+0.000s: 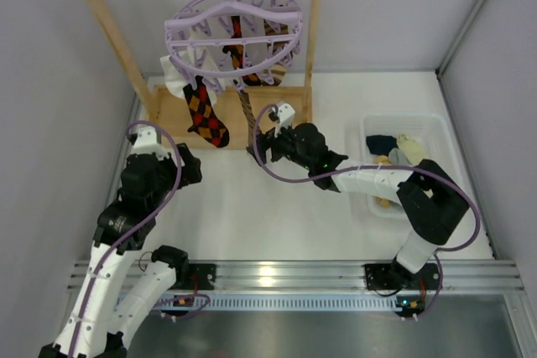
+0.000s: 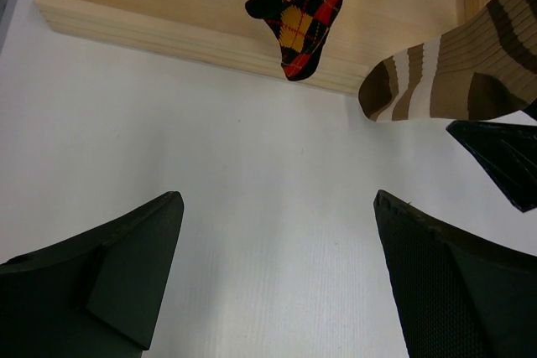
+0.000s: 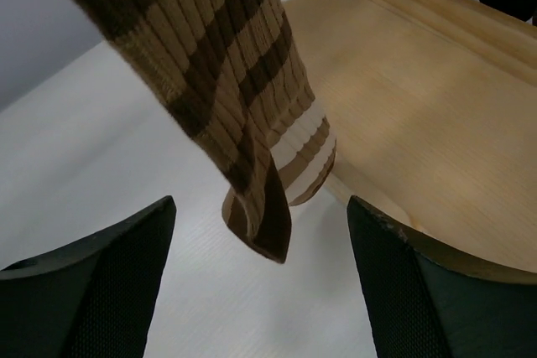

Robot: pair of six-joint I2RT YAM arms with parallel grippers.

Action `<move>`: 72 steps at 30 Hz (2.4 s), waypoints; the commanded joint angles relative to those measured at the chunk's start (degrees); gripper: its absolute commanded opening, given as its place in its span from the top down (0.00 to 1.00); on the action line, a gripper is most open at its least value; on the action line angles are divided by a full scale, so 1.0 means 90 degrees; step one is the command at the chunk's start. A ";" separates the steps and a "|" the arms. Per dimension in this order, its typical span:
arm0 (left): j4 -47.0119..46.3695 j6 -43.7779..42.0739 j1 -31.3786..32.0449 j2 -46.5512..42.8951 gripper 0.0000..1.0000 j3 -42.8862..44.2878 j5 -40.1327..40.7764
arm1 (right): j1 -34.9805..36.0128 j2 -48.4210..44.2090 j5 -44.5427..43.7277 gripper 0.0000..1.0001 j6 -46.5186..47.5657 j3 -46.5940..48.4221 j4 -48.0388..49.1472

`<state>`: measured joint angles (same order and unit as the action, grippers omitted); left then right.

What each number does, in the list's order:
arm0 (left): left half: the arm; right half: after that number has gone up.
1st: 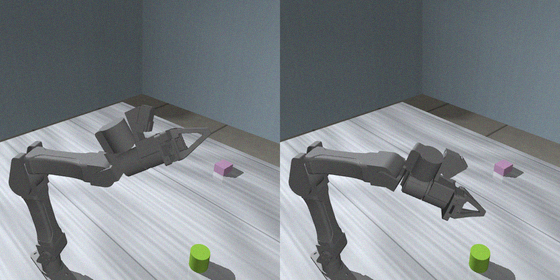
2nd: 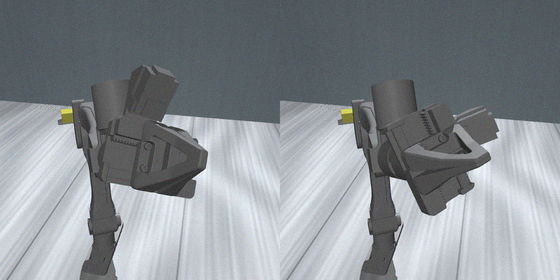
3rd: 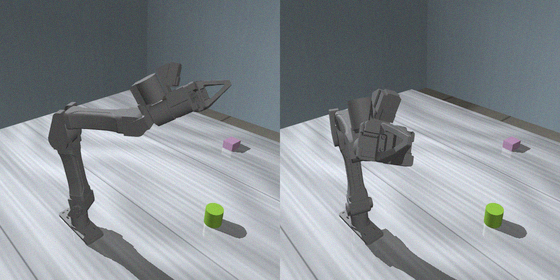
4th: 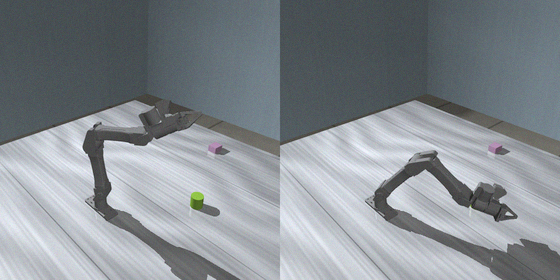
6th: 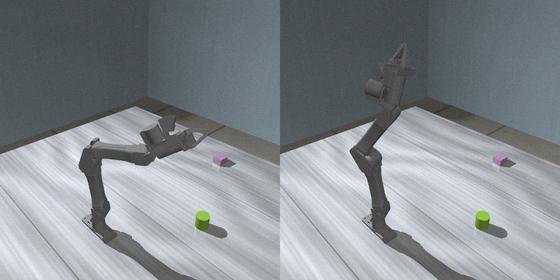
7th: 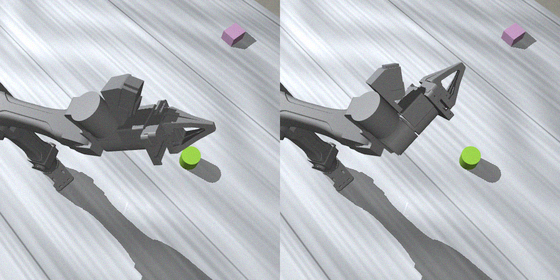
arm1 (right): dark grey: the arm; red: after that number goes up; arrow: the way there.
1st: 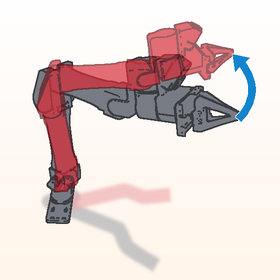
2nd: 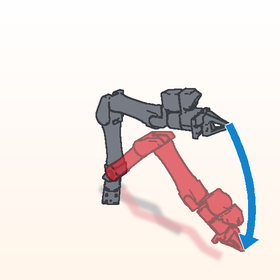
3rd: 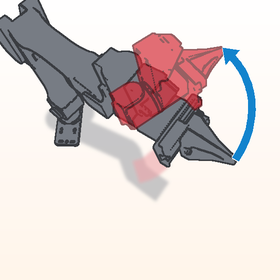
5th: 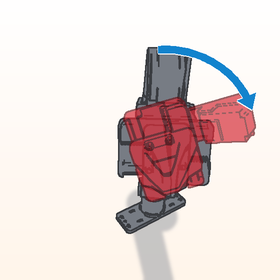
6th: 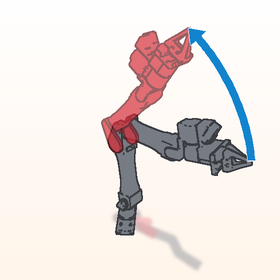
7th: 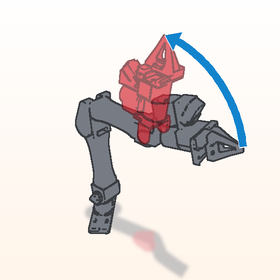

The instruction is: Remove the socks clipped to the hanger

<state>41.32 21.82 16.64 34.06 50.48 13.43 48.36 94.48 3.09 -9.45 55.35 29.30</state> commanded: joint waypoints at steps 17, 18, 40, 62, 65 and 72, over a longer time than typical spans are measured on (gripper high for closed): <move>-0.0265 0.0864 0.0026 0.0402 0.01 0.0883 -0.1042 | 0.0095 -0.0047 -0.0517 1.00 -0.0483 -0.0485 0.2447; -0.0294 0.1185 0.0026 0.0521 0.01 0.1069 -0.1198 | 0.0183 -0.0097 -0.0597 1.00 -0.0473 -0.0564 0.2448; -0.0109 0.0163 0.5016 0.4758 0.01 0.5797 0.4659 | 0.1677 -0.1053 -0.3742 1.00 -0.0864 -0.0906 0.1569; -0.0138 0.0494 0.3719 0.5395 0.02 0.6062 0.3694 | 0.1941 -0.1786 -0.3020 1.00 -0.1059 -0.1170 0.1335; -0.0157 0.0554 0.3503 0.5395 0.04 0.5964 0.3469 | 0.1941 -0.1903 -0.2883 1.00 -0.1069 -0.1180 0.1305; -0.0187 0.0602 0.3170 0.5541 0.17 0.6022 0.2824 | 0.1941 -0.1943 -0.2346 1.00 -0.1108 -0.1229 0.1491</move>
<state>41.10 26.37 45.84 83.33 103.98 42.00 64.49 78.35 -21.23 -18.28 44.27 40.49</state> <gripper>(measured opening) 0.851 0.007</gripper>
